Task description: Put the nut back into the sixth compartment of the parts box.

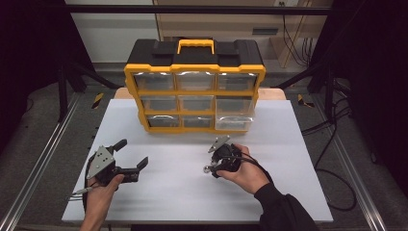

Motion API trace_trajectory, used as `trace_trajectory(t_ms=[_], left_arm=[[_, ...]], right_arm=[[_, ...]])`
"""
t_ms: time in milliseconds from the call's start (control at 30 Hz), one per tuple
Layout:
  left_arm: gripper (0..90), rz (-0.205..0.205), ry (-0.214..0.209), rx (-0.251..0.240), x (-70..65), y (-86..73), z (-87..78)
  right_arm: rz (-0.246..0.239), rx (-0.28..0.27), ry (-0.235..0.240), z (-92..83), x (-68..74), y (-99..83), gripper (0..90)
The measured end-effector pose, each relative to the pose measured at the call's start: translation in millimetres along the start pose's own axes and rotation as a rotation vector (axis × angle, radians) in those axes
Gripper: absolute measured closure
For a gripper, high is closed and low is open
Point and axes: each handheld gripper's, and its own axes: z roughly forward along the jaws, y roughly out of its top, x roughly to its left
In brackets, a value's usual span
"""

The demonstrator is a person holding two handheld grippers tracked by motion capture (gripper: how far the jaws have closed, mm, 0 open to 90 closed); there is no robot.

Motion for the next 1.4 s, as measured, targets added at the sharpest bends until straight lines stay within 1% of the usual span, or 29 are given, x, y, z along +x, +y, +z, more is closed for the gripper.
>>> trace_trajectory(t_ms=[33,100,167,233,267,300,333,367,400,433,467,533,567,633,667,700,800,867,933,1000,1133,1167,1200,1300,1400], left_arm=[[1.1,0.0,0.0,0.0,0.0,0.0,0.1],[1.1,0.0,-0.001,0.001,-0.2,0.0,0.2],[1.1,0.001,-0.002,0.003,-0.4,-0.1,0.4],[1.1,0.001,-0.003,0.005,-0.4,-0.2,0.6],[1.1,0.001,-0.003,0.005,-0.4,-0.2,0.7],[1.1,0.001,-0.004,0.005,-0.4,-0.3,0.7],[1.1,0.001,-0.004,0.005,-0.4,-0.2,0.6],[1.1,0.001,-0.004,0.005,-0.4,-0.2,0.6],[1.1,0.0,-0.004,0.005,-0.3,-0.3,0.6],[1.1,0.0,-0.004,0.005,-0.3,-0.3,0.6],[1.1,0.001,-0.003,0.005,-0.3,-0.3,0.7],[1.2,0.002,0.0,-0.001,-0.3,0.1,0.3],[1.2,0.002,0.002,-0.003,-0.1,0.3,0.0],[1.3,0.0,0.003,-0.003,0.4,0.2,-0.3],[1.3,-0.001,0.003,-0.001,0.6,0.1,-0.2],[1.2,-0.003,0.003,-0.001,0.7,-0.1,-0.1],[1.3,-0.002,-0.001,0.0,0.3,-0.1,0.3],[1.2,-0.003,-0.004,0.001,0.1,-0.1,0.5],[1.2,-0.006,-0.005,-0.001,0.3,-0.1,0.5],[1.2,-0.01,-0.005,-0.003,0.8,-0.2,0.2],[1.2,-0.012,-0.005,-0.004,1.1,-0.2,0.1],[1.2,-0.011,-0.005,-0.003,1.0,-0.2,0.1],[1.2,-0.011,-0.005,-0.003,0.9,-0.1,0.2],[1.2,-0.011,-0.005,-0.004,1.0,-0.1,0.1],[1.2,-0.012,-0.005,-0.005,1.1,-0.1,0.0]], right_arm=[[0.001,0.011,-0.003,-0.4,-0.8,0.9,32.4],[-0.003,0.005,-0.013,0.5,-1.4,2.9,33.8],[-0.03,-0.002,-0.019,0.8,-3.0,4.5,36.0],[-0.023,0.01,-0.013,1.1,-3.5,6.7,37.6],[-0.043,0.009,-0.013,2.3,-5.0,7.1,38.3],[-0.022,0.014,-0.021,3.6,-3.7,8.0,39.1],[-0.04,0.007,-0.012,5.4,-5.1,8.2,40.3],[-0.016,0.017,-0.014,6.3,-3.9,9.1,41.1],[-0.034,0.022,-0.005,7.3,-5.7,9.4,41.9],[-0.047,0.025,-0.011,8.4,-7.0,9.4,42.7],[-0.045,0.032,-0.002,9.1,-7.8,9.9,43.2],[-0.046,0.044,0.002,10.5,-9.1,9.9,43.9],[-0.043,0.029,0.002,12.5,-9.2,9.6,43.9],[-0.022,0.044,0.007,13.6,-8.9,9.4,44.2],[-0.031,0.035,0.006,15.1,-10.0,9.1,44.3],[-0.048,0.049,0.002,14.9,-11.6,8.9,44.6],[-0.048,0.038,0.005,15.7,-12.0,9.0,45.9],[-0.041,0.037,0.009,16.3,-11.6,9.0,46.7],[-0.045,0.043,0.012,16.6,-11.6,9.1,46.8],[-0.031,0.038,0.016,17.1,-10.2,9.5,46.9],[-0.04,0.054,0.014,17.7,-10.7,9.7,47.5],[-0.05,0.055,0.015,18.1,-11.4,9.8,47.6],[-0.035,0.051,0.018,18.7,-10.2,10.1,47.7],[-0.045,0.056,0.017,19.2,-10.7,10.8,48.6],[-0.039,0.058,0.026,20.4,-9.8,11.4,50.2]])
